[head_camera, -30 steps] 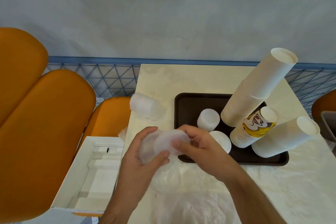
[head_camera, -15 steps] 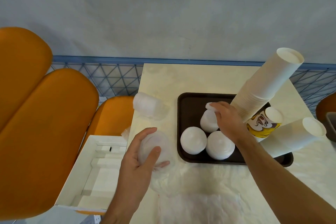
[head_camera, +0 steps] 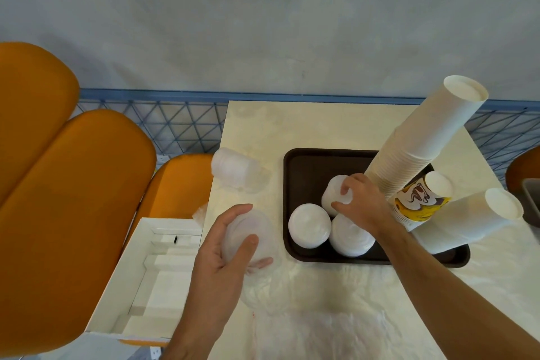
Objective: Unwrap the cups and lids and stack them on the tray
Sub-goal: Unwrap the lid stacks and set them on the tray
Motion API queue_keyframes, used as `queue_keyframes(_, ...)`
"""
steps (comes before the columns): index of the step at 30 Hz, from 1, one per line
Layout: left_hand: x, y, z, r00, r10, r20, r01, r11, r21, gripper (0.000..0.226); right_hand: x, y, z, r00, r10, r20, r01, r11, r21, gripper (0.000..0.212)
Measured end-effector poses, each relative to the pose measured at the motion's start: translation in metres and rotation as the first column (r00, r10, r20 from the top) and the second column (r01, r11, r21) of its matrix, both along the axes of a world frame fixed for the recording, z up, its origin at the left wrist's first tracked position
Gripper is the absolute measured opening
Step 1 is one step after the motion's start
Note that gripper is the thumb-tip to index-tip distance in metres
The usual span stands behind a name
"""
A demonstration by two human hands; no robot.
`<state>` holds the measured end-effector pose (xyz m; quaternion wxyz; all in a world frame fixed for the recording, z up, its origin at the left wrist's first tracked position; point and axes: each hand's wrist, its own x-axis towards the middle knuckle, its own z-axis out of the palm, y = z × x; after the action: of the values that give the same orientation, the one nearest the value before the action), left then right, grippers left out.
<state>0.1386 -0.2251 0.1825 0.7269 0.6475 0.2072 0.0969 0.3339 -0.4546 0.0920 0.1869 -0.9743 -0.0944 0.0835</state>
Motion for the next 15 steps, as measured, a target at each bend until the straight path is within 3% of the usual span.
queue_keyframes(10, 0.0, -0.001, 0.002, 1.0, 0.005, -0.01, -0.004, 0.999, 0.039, 0.038, 0.004, 0.01, 0.003, 0.999, 0.011, 0.051, -0.004, 0.992, -0.128, 0.027)
queue_keyframes(13, -0.001, -0.002, 0.004, 1.0, 0.002, -0.011, -0.002, 0.998, 0.059, 0.04, 0.001, 0.01, 0.007, 0.999, -0.013, 0.046, 0.017, 0.997, -0.075, 0.025)
queue_keyframes(15, -0.002, -0.004, 0.007, 1.0, 0.003, -0.014, -0.002, 0.997, 0.082, 0.044, -0.003, 0.012, 0.015, 0.992, -0.033, 0.123, 0.029, 0.999, 0.038, 0.021)
